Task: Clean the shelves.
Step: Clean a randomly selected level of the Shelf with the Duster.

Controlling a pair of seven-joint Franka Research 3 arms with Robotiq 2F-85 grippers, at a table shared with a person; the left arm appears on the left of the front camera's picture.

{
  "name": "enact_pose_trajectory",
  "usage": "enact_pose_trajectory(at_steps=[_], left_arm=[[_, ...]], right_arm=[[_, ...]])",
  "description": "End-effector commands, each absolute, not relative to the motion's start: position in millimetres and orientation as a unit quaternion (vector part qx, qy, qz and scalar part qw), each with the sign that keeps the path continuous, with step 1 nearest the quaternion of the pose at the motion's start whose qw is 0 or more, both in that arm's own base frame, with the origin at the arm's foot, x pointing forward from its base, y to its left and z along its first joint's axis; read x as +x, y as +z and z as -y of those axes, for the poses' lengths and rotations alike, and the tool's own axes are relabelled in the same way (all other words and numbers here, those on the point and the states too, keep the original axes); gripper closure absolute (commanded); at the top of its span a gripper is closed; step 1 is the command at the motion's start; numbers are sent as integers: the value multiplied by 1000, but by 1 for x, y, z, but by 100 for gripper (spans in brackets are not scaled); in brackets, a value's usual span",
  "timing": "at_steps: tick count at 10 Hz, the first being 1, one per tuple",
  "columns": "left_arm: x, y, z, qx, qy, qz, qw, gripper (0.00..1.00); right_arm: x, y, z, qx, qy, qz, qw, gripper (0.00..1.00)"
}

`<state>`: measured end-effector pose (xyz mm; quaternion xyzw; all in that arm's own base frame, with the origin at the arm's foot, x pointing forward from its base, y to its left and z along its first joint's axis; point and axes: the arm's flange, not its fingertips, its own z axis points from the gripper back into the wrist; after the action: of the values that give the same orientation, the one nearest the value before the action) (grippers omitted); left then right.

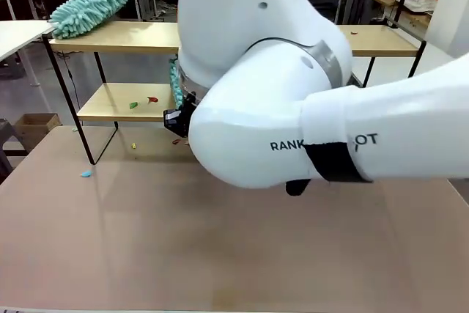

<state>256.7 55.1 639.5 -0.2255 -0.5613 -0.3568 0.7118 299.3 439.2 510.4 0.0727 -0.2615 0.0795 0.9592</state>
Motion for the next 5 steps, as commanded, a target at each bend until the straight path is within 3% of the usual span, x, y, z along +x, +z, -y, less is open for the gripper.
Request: enact_pose_trajectory(at_steps=[1,5], left_arm=[[258,638,-55,-228,-359,561,710,0],[258,638,-55,-228,-359,561,710,0]], right_arm=[[322,503,-477,55,58,294,953,88],[359,482,-487,-6,21,270,963,88]])
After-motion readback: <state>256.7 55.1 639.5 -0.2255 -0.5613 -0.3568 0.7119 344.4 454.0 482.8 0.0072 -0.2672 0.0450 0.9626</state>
